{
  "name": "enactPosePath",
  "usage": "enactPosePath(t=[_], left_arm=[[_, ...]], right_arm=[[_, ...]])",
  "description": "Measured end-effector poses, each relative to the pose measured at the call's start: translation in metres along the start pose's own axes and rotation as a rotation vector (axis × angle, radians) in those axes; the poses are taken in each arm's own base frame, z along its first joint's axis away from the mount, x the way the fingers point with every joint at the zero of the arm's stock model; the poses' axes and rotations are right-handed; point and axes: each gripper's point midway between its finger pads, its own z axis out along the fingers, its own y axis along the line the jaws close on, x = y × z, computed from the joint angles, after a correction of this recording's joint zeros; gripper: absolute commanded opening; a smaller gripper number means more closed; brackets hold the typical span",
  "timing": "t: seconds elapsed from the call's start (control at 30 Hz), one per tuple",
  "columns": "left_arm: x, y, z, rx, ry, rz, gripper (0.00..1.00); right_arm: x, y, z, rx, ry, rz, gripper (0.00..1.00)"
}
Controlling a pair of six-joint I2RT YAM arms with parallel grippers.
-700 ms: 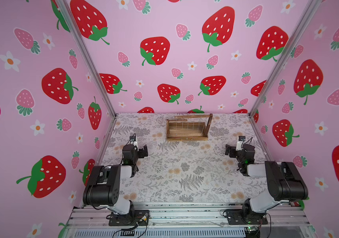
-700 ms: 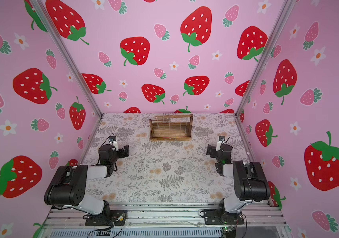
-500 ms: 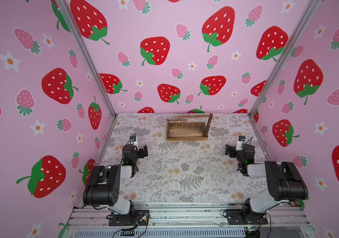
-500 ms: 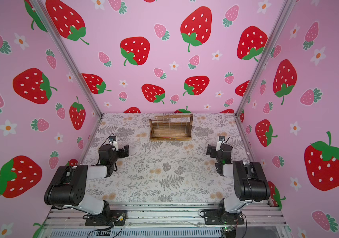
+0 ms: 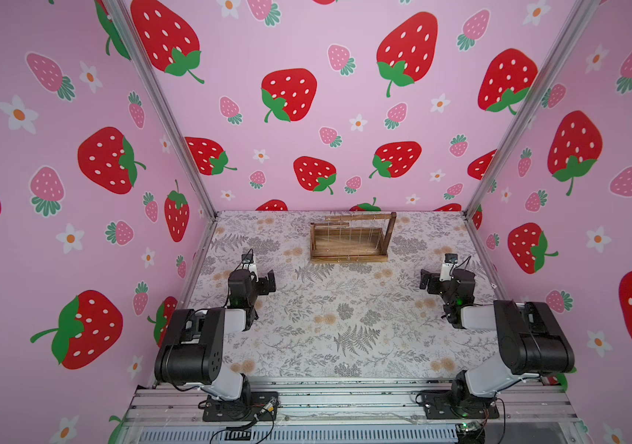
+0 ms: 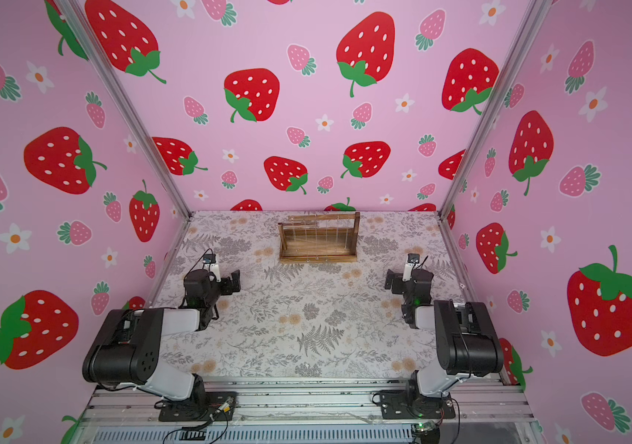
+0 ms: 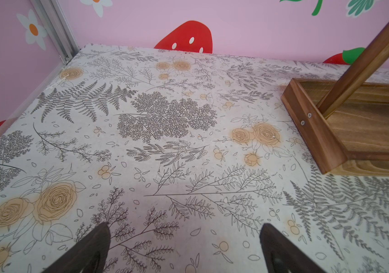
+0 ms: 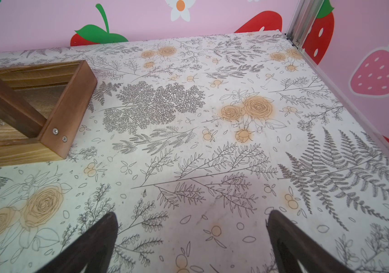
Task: Take the necklace off the jewelry display stand
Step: Adjust the stand at the center of the board.
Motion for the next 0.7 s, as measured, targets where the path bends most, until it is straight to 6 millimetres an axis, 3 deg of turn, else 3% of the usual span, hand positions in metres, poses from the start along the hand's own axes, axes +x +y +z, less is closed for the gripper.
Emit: enactPosePath(t=[0.17, 0.23, 0.3, 0.37, 0.43, 0.5, 0.6, 0.7], left_arm=[[0.001, 0.007, 0.0, -0.049, 0.016, -0.01, 0.99], [-0.001, 0.016, -0.001, -0.119, 0.077, -0.021, 0.99], [-0.027, 0.022, 0.0, -0.193, 0.092, -0.035, 0.99], [-0.073, 0.024, -0.001, -0.259, 0.054, -0.059, 0.99], [-0.114, 0.012, -0.006, -0.27, 0.009, -0.076, 0.99], [-0.146, -0.015, -0.014, -0.213, -0.026, -0.068, 0.99], [-0.168, -0.079, -0.031, -0.027, -0.036, -0.016, 0.99], [-0.167, -0.146, -0.053, 0.19, -0.017, 0.059, 0.99]], right_arm=[[-0.001, -0.007, 0.0, 0.056, 0.015, 0.004, 0.99], [-0.014, -0.009, -0.001, 0.111, 0.062, -0.001, 0.99], [-0.057, -0.006, 0.0, 0.151, 0.063, 0.024, 0.99], [-0.122, 0.003, -0.003, 0.187, 0.019, 0.061, 0.99], [-0.173, 0.015, -0.013, 0.182, -0.027, 0.103, 0.99], [-0.197, 0.022, -0.025, 0.169, -0.028, 0.157, 0.99], [-0.18, 0.031, -0.03, 0.12, 0.053, 0.214, 0.99], [-0.11, 0.036, -0.035, 0.077, 0.201, 0.282, 0.99]])
